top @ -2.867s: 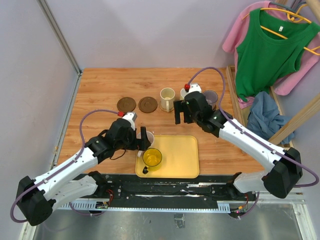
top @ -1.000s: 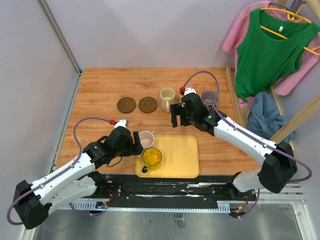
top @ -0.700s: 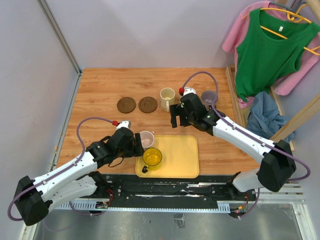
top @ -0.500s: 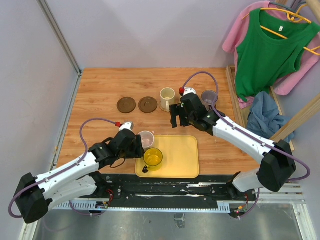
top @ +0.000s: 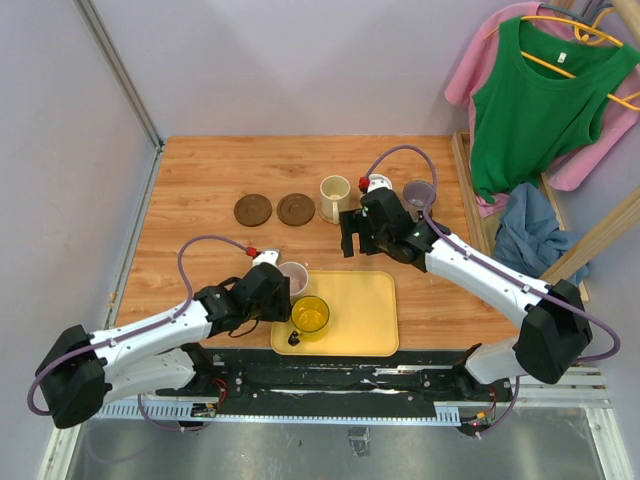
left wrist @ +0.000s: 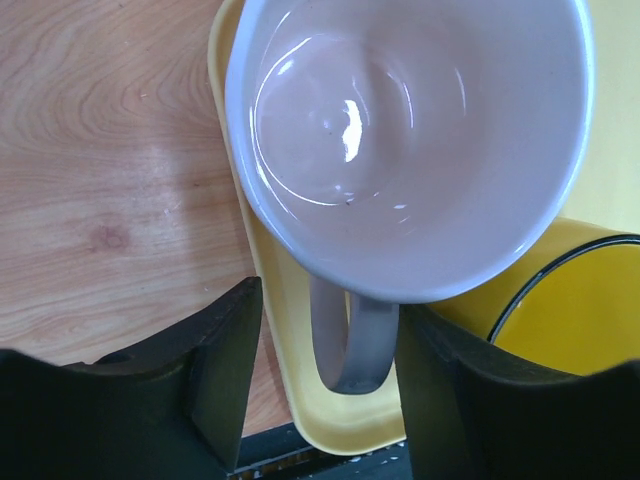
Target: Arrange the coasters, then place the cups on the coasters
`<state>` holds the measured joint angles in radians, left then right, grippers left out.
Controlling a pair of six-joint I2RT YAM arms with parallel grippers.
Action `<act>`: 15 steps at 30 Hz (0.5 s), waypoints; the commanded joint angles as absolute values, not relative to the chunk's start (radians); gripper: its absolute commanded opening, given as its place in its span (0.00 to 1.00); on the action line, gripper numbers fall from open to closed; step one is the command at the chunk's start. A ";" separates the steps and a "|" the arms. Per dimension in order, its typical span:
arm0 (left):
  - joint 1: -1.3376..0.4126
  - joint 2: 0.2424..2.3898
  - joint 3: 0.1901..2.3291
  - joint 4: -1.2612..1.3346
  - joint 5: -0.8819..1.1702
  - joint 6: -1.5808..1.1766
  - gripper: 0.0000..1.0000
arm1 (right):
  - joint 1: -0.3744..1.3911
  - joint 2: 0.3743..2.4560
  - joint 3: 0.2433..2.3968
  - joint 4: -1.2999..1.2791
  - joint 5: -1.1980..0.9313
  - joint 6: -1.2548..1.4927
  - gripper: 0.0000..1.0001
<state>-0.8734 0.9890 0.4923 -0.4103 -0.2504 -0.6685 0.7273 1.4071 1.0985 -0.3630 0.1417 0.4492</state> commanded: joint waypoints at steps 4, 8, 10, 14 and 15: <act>-0.900 1.042 0.525 -0.370 -0.307 -0.628 0.51 | 0.718 1.396 1.083 -0.350 0.138 0.464 0.88; -0.911 1.058 0.540 -0.365 -0.315 -0.624 0.49 | 0.718 1.397 1.078 -0.346 0.134 0.465 0.88; -0.915 1.061 0.544 -0.365 -0.318 -0.623 0.49 | 0.718 1.396 1.075 -0.344 0.132 0.466 0.88; -0.920 1.071 0.552 -0.362 -0.325 -0.618 0.46 | 0.717 1.396 1.070 -0.340 0.129 0.467 0.88; -0.922 1.072 0.553 -0.361 -0.325 -0.616 0.45 | 0.718 1.397 1.069 -0.339 0.128 0.466 0.88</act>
